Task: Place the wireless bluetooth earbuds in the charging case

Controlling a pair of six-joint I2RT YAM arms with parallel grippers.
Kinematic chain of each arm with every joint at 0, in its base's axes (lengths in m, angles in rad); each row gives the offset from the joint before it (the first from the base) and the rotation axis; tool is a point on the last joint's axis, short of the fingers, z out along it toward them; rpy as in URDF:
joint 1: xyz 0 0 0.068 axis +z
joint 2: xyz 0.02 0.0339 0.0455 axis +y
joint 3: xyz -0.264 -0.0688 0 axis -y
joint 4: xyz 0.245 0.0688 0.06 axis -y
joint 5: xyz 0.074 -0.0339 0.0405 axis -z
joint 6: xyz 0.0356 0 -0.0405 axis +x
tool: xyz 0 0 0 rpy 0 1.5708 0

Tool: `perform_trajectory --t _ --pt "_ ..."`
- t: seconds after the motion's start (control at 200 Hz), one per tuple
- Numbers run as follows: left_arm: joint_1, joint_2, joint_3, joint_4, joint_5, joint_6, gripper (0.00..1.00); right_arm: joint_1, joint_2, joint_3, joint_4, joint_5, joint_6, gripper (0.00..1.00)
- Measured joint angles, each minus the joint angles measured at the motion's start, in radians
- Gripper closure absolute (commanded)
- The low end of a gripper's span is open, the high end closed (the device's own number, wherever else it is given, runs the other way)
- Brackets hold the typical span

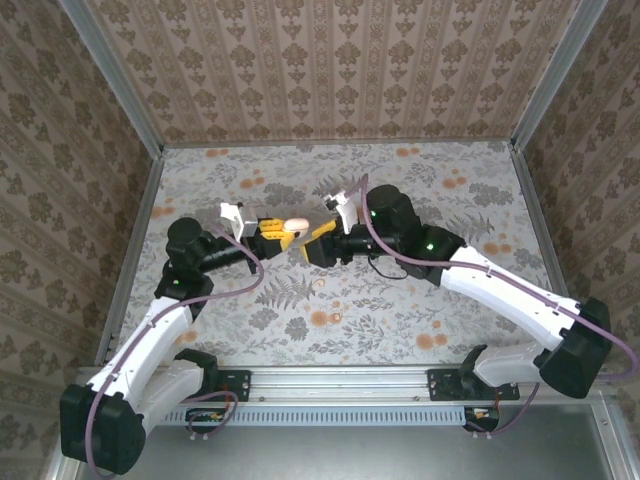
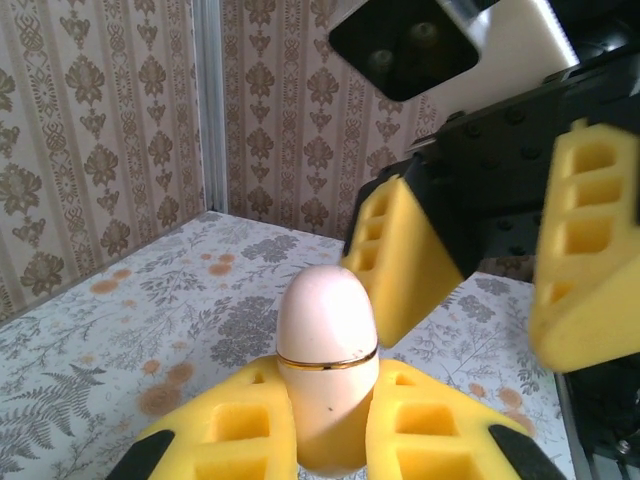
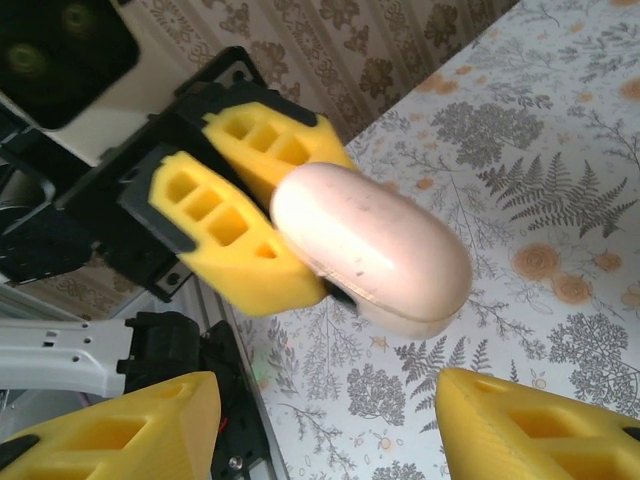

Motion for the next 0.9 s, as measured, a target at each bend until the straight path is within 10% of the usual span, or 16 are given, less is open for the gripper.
perform_trajectory --t 0.9 --pt "-0.014 -0.010 -0.034 -0.033 -0.033 -0.011 1.00 -0.153 0.149 0.126 -0.006 -0.111 0.145 0.45"
